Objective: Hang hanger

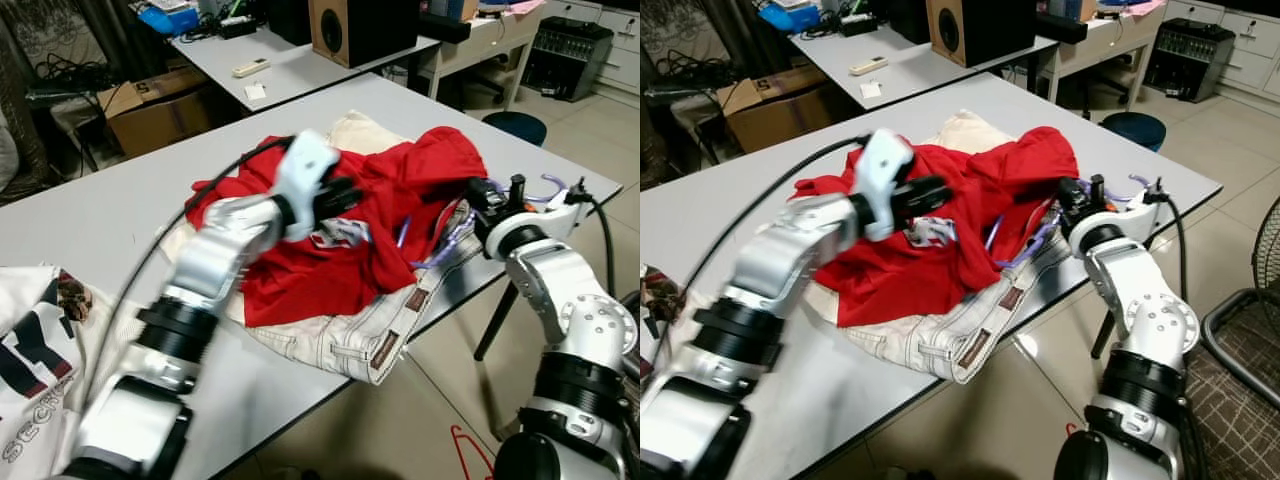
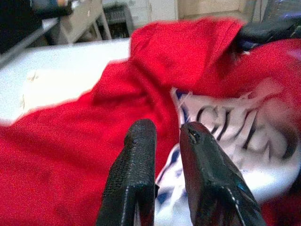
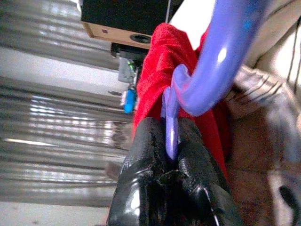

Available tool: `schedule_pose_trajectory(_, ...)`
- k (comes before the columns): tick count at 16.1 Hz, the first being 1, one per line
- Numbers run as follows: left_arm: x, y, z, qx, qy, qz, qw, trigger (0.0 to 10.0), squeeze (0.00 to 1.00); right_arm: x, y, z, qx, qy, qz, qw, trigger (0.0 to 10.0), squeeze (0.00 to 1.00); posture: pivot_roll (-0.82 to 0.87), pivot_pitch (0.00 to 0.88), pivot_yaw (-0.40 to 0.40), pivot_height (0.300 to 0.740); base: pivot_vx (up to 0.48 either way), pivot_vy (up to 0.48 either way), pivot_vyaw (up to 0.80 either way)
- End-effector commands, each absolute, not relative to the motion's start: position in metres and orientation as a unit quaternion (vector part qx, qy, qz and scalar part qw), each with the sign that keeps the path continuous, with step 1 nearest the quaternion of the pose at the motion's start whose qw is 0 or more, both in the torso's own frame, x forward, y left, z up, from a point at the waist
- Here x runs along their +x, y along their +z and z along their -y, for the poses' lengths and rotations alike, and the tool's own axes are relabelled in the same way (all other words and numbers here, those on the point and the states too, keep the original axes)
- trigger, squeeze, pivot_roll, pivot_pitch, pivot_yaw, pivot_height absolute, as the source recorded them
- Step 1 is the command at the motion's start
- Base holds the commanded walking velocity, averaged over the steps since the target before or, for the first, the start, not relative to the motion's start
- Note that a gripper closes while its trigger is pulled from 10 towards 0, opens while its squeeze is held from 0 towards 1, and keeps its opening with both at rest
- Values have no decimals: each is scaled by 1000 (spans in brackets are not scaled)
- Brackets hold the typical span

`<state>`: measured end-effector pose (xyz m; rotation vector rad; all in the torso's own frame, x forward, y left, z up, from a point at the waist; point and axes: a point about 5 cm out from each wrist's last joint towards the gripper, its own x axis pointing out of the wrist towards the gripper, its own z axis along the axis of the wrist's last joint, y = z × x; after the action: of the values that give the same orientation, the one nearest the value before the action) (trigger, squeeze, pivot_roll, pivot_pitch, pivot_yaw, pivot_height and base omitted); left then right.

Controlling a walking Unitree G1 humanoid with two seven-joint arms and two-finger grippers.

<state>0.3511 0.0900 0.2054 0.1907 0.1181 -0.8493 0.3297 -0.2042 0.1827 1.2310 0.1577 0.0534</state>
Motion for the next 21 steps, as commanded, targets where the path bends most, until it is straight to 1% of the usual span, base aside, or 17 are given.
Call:
schedule_pose_trajectory(1,353,223,-104,69,-421,-50,903,10000,0,330,185,202,547,33,-82,832,10000,0,-27,0,111,740,0,0,0)
schedule_pose_trajectory(2,351,226,-108,60,-430,-50,900,10000,0,330,186,203,537,33,-83,839,10000,0,-25,0,108,740,0,0,0)
schedule_pose_trajectory(3,343,228,-126,59,-459,-67,884,10000,0,328,191,206,507,43,-78,857,10000,0,-20,0,106,740,0,0,0)
schedule_pose_trajectory(4,340,227,-132,61,-463,-73,881,10000,0,326,194,205,484,53,-80,870,10000,0,-20,0,106,740,0,0,0)
schedule_pose_trajectory(5,336,224,-147,64,-451,-84,886,10000,0,320,201,203,432,80,-80,895,10000,0,-19,0,104,740,0,0,0)
schedule_pose_trajectory(6,334,223,-158,63,-439,-91,892,10000,0,314,205,200,393,105,-84,910,10000,0,-19,0,104,740,0,0,0)
schedule_pose_trajectory(7,331,224,-165,59,-427,-85,898,10000,0,305,208,198,332,130,-93,930,10000,0,-20,0,103,740,0,0,0)
schedule_pose_trajectory(8,328,226,-168,57,-418,-74,904,10000,0,298,211,197,284,152,-96,942,10000,0,-20,0,102,740,0,0,0)
schedule_pose_trajectory(9,318,226,-168,70,-399,-48,913,10000,0,281,217,195,225,188,-98,951,10000,0,-16,0,96,740,0,0,0)
schedule_pose_trajectory(11,307,222,-162,85,-389,-31,917,10000,0,272,220,200,221,188,-99,952,10000,0,-16,0,93,740,0,0,0)
schedule_pose_trajectory(12,301,214,-158,84,-378,-30,922,10000,0,266,219,202,205,185,-111,954,10000,0,-18,0,91,740,0,0,0)
schedule_pose_trajectory(13,296,205,-153,64,-371,-42,926,10000,0,262,216,201,206,190,-121,952,10000,0,-22,0,93,740,0,0,0)
schedule_pose_trajectory(16,286,203,-144,70,-395,-36,915,10000,0,253,218,199,182,222,-138,948,10000,0,-22,0,90,740,0,0,0)
schedule_pose_trajectory(17,284,203,-144,79,-390,-35,917,10000,0,246,223,197,159,249,-142,945,10000,0,-23,0,90,740,0,0,0)
schedule_pose_trajectory(18,282,197,-146,91,-370,-41,924,10000,0,235,225,195,118,280,-158,940,10000,0,-25,0,89,740,0,0,0)
schedule_pose_trajectory(21,273,184,-148,118,-350,-53,928,10000,0,220,216,198,54,276,-204,938,10000,0,-27,0,86,740,-84,0,0)
